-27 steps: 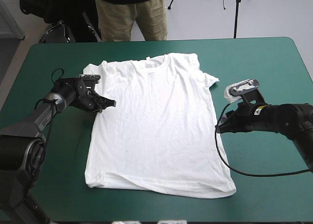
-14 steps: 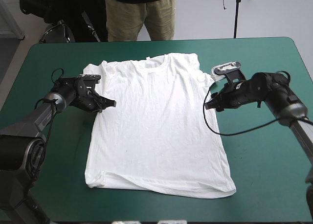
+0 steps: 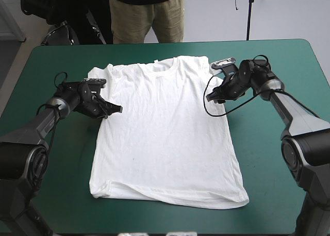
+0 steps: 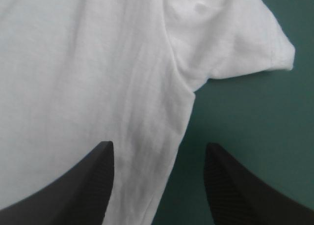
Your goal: Fold the cloth
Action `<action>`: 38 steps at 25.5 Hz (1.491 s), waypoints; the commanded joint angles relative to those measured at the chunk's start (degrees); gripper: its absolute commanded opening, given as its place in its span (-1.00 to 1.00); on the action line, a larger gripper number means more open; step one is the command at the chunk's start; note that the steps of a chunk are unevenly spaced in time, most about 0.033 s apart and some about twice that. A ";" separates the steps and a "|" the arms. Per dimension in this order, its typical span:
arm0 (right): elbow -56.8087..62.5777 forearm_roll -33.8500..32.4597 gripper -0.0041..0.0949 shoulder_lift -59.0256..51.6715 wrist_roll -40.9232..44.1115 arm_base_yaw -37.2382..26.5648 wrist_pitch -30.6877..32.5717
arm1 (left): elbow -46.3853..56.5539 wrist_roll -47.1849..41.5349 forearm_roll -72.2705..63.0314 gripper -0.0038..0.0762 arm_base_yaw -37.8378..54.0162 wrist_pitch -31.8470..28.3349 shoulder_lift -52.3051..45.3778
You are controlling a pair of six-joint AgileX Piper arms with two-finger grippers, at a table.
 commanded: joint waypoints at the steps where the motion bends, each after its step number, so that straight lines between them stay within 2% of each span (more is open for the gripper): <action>1: -2.79 -1.08 0.11 -0.47 0.58 -0.32 -0.66 | -0.60 -0.38 -2.49 -0.95 -0.25 1.04 -1.47; 7: -2.84 -0.22 0.11 2.93 1.03 -0.32 -0.04 | -0.60 -0.38 -2.49 -0.95 -0.25 0.45 -1.47; 9: -2.93 0.63 0.04 3.68 1.03 -0.32 1.68 | -0.60 -0.38 -2.49 -0.95 -0.25 0.19 -1.47; 15: -2.93 5.87 -0.44 3.95 -2.18 -0.20 6.01 | -0.60 -0.38 -2.49 -0.95 -0.25 -1.07 -1.47; 21: -2.93 6.21 -0.64 3.95 -2.68 -0.20 6.51 | -0.60 -0.38 -2.49 -0.95 -0.25 -1.21 -1.47; 24: -2.93 5.00 -0.96 3.95 -2.83 -0.20 5.97 | -0.60 0.00 -2.49 -0.95 -0.25 -1.34 -1.47; 28: -2.93 3.92 -0.94 0.49 -2.16 -0.32 2.67 | -0.70 0.86 -2.36 -0.95 -0.25 -2.53 -3.86; 32: -2.93 6.62 -0.94 -8.26 -4.03 -0.32 0.58 | -0.70 0.86 -2.57 -0.95 -0.25 -6.40 -9.85; 38: -4.45 5.44 -0.94 -23.12 -4.24 -0.42 -2.14 | -1.64 2.01 -2.45 -0.95 -0.25 -16.17 -23.63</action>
